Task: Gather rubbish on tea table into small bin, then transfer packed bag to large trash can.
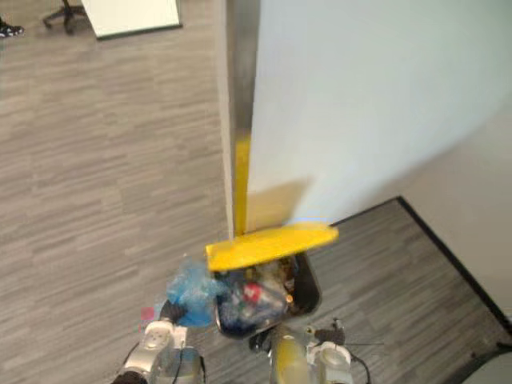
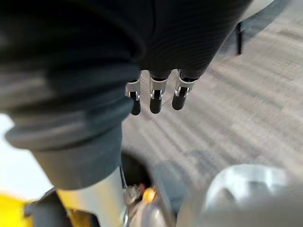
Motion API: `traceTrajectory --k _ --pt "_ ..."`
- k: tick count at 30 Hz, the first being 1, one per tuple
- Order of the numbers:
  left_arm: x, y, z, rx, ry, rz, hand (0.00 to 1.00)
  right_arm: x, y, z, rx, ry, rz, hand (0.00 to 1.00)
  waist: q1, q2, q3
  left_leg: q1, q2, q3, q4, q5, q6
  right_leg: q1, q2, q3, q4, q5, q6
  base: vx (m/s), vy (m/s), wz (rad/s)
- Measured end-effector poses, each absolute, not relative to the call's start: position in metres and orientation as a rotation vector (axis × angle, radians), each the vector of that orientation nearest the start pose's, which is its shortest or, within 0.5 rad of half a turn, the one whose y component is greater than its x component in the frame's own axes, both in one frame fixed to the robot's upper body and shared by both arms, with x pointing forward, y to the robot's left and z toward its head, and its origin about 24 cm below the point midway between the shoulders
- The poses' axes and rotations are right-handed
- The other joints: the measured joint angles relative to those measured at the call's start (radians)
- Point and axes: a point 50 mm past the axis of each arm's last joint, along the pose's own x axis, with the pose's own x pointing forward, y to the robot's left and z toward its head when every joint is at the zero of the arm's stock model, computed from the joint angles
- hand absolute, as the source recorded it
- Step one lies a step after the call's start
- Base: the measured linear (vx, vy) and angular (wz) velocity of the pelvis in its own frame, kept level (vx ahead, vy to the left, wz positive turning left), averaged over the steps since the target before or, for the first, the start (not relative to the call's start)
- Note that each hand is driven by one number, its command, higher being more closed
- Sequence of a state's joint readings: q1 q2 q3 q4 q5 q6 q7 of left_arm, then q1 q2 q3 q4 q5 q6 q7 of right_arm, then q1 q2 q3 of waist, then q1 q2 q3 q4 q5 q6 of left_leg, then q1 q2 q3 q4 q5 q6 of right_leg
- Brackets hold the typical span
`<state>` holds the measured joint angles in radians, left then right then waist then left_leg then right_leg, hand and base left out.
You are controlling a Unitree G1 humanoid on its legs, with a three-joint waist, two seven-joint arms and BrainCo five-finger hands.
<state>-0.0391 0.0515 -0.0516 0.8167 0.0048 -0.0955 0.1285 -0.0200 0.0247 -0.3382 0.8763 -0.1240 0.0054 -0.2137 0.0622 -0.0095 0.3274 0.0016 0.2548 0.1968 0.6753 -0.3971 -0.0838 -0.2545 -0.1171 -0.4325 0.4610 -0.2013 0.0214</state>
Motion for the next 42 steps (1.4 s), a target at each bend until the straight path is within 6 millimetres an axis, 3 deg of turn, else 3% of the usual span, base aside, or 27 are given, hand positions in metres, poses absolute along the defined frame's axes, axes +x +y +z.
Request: traceTrajectory --k 2,3,4,7,10,12,13,14,15,16,17,18,19,20,21,23,24,26,27,28,29,31,39,42 --pt "0.192 0.167 -0.112 0.132 0.682 0.083 1.00 0.153 -0.200 -0.134 -0.023 0.886 -0.452 0.00 -0.015 -0.009 -0.010 -0.019 0.000 0.003 -0.029 -0.039 -0.001 -0.031 0.000 -0.008 -0.014 0.017 -0.001 -0.17 0.024 0.00" --pt "0.194 0.167 -0.111 0.138 0.676 0.079 1.00 0.155 -0.200 -0.132 -0.022 0.874 -0.456 0.00 -0.020 -0.013 -0.008 -0.022 0.001 0.000 -0.052 -0.082 -0.020 -0.046 -0.001 -0.015 -0.016 0.026 -0.001 -0.20 -0.009 0.11" --pt "0.191 0.169 -0.112 0.141 0.683 0.081 1.00 0.153 -0.199 -0.133 -0.025 0.878 -0.452 0.00 -0.016 -0.028 -0.015 -0.037 -0.001 0.003 -0.048 -0.080 -0.013 -0.057 -0.003 -0.006 -0.023 0.040 -0.008 -0.20 -0.046 0.04" --pt "0.187 0.168 -0.114 0.159 0.698 0.062 1.00 0.150 -0.195 -0.136 -0.028 0.894 -0.433 0.00 -0.010 -0.032 -0.022 -0.051 0.004 -0.018 -0.046 -0.079 -0.011 -0.060 0.008 -0.004 -0.033 0.053 -0.020 -0.14 -0.097 0.07" --pt "0.186 0.172 -0.114 0.194 0.703 0.038 1.00 0.156 -0.190 -0.134 -0.035 0.885 -0.390 0.00 -0.003 -0.033 -0.024 -0.066 0.017 -0.040 -0.059 -0.079 -0.012 -0.076 0.025 -0.006 -0.027 0.046 -0.019 -0.06 -0.166 0.10" --pt "0.188 0.179 -0.113 0.216 0.698 0.031 1.00 0.165 -0.183 -0.132 -0.051 0.867 -0.329 0.00 -0.005 -0.048 -0.032 -0.089 0.011 -0.065 -0.097 -0.077 -0.014 -0.116 0.031 -0.002 -0.009 0.021 -0.029 -0.02 -0.249 0.27" --pt "0.191 0.182 -0.110 0.229 0.687 0.027 1.00 0.166 -0.176 -0.133 -0.063 0.873 -0.285 0.00 -0.009 -0.060 -0.035 -0.095 -0.024 -0.103 -0.104 -0.072 -0.035 -0.116 0.033 -0.030 -0.033 0.004 -0.012 0.00 -0.197 0.25" --pt "0.192 0.181 -0.109 0.230 0.678 0.023 1.00 0.170 -0.176 -0.132 -0.076 0.864 -0.265 0.00 -0.009 -0.057 -0.036 -0.128 -0.042 -0.128 -0.052 -0.081 -0.017 -0.130 0.030 -0.037 -0.030 -0.017 0.041 0.00 -0.201 0.30" --pt "0.196 0.170 -0.106 0.198 0.652 0.007 1.00 0.193 -0.187 -0.117 -0.144 0.777 -0.227 0.00 -0.005 0.011 -0.034 -0.193 -0.002 -0.144 -0.009 -0.121 0.083 -0.246 0.000 0.043 0.327 -0.075 0.028 -0.02 -0.142 0.42" --pt "0.200 0.170 -0.102 0.193 0.629 0.008 1.00 0.203 -0.188 -0.111 -0.154 0.743 -0.216 0.00 -0.015 0.006 -0.018 -0.199 -0.011 -0.162 0.000 -0.103 0.021 -0.264 -0.018 0.151 0.453 -0.091 -0.023 0.01 -0.206 0.73" --pt "0.206 0.174 -0.095 0.181 0.588 0.036 1.00 0.222 -0.185 -0.101 -0.165 0.698 -0.190 0.00 -0.003 -0.057 0.003 -0.202 -0.061 -0.181 0.050 -0.083 -0.025 -0.213 -0.103 0.213 0.378 -0.125 -0.015 0.03 -0.248 0.73" --pt "0.210 0.174 -0.093 0.174 0.575 0.040 1.00 0.247 -0.182 -0.085 -0.174 0.630 -0.171 0.00 0.004 -0.018 0.006 -0.264 -0.042 -0.199 0.156 -0.093 -0.025 -0.201 -0.094 0.133 0.333 -0.123 -0.011 0.06 -0.247 0.45" --pt "0.209 0.177 -0.092 0.173 0.573 0.050 1.00 0.258 -0.176 -0.077 -0.169 0.601 -0.157 0.00 0.009 -0.016 0.008 -0.279 -0.042 -0.194 0.170 -0.095 -0.014 -0.198 -0.089 0.105 0.306 -0.103 -0.023 0.04 -0.191 0.01" --pt "0.210 0.185 -0.090 0.167 0.566 0.082 1.00 0.276 -0.167 -0.064 -0.167 0.557 -0.131 0.00 0.026 -0.017 0.012 -0.294 -0.055 -0.162 0.154 -0.076 0.033 -0.204 -0.068 0.065 0.255 -0.055 -0.053 0.02 -0.128 -0.02" --pt "0.211 0.187 -0.088 0.161 0.554 0.094 1.00 0.282 -0.166 -0.058 -0.171 0.530 -0.121 0.00 0.026 -0.008 0.016 -0.296 -0.061 -0.148 0.123 -0.062 0.049 -0.205 -0.059 0.045 0.243 -0.043 -0.069 0.00 -0.163 0.30" --pt "0.224 0.191 -0.074 0.124 0.479 0.134 1.00 0.318 -0.167 -0.022 -0.139 0.407 -0.136 0.00 0.051 -0.015 0.046 -0.319 -0.063 -0.167 0.046 -0.049 -0.016 -0.223 -0.060 0.010 0.213 -0.022 -0.096 -0.05 -0.148 0.54" --pt "0.225 0.192 -0.071 0.112 0.458 0.143 1.00 0.329 -0.166 -0.008 -0.133 0.363 -0.137 0.00 0.056 -0.014 0.056 -0.321 -0.063 -0.167 0.038 -0.043 -0.023 -0.223 -0.058 0.004 0.202 -0.012 -0.103 -0.08 -0.090 0.24" --pt "0.227 0.199 -0.064 0.068 0.408 0.200 1.00 0.369 -0.170 0.055 -0.126 0.174 -0.164 0.00 0.060 0.009 0.081 -0.372 -0.057 -0.193 0.035 -0.026 -0.031 -0.235 -0.054 -0.031 0.162 0.015 -0.109 -0.09 -0.035 0.23" --pt "0.228 0.201 -0.062 0.060 0.401 0.214 1.00 0.376 -0.174 0.067 -0.123 0.143 -0.176 0.00 0.060 0.011 0.088 -0.384 -0.057 -0.200 0.033 -0.019 -0.029 -0.239 -0.054 -0.037 0.154 0.021 -0.109 -0.09 -0.011 0.33" --pt "0.229 0.205 -0.060 0.048 0.388 0.239 1.00 0.387 -0.180 0.095 -0.126 0.069 -0.199 0.00 0.061 0.012 0.113 -0.398 -0.056 -0.211 0.026 -0.006 -0.036 -0.239 -0.050 -0.046 0.133 0.036 -0.111 -0.09 0.002 0.23" --pt "0.229 0.207 -0.060 0.040 0.387 0.257 1.00 0.394 -0.184 0.115 -0.117 0.008 -0.224 0.00 0.063 0.012 0.117 -0.421 -0.054 -0.219 0.023 0.000 -0.038 -0.253 -0.044 -0.053 0.117 0.046 -0.107 -0.07 0.003 0.17" --pt "0.228 0.207 -0.060 0.040 0.387 0.258 1.00 0.399 -0.190 0.136 -0.091 -0.044 -0.256 0.00 0.076 0.009 0.121 -0.442 -0.054 -0.216 0.019 0.013 -0.051 -0.278 -0.043 -0.050 0.110 0.063 -0.117 -0.03 0.009 0.02" --pt "0.229 0.202 -0.060 0.064 0.385 0.239 1.00 0.401 -0.189 0.143 -0.112 -0.056 -0.272 0.00 0.077 0.003 0.128 -0.437 -0.055 -0.203 -0.026 0.044 -0.071 -0.283 -0.043 -0.034 0.108 0.081 -0.138 0.02 0.007 0.02" --pt "0.229 0.196 -0.061 0.078 0.388 0.205 1.00 0.405 -0.191 0.158 -0.173 -0.083 -0.264 0.00 0.071 0.000 0.129 -0.417 -0.055 -0.198 -0.048 0.060 -0.069 -0.267 -0.039 -0.030 0.090 0.093 -0.144 -0.02 -0.010 0.00"
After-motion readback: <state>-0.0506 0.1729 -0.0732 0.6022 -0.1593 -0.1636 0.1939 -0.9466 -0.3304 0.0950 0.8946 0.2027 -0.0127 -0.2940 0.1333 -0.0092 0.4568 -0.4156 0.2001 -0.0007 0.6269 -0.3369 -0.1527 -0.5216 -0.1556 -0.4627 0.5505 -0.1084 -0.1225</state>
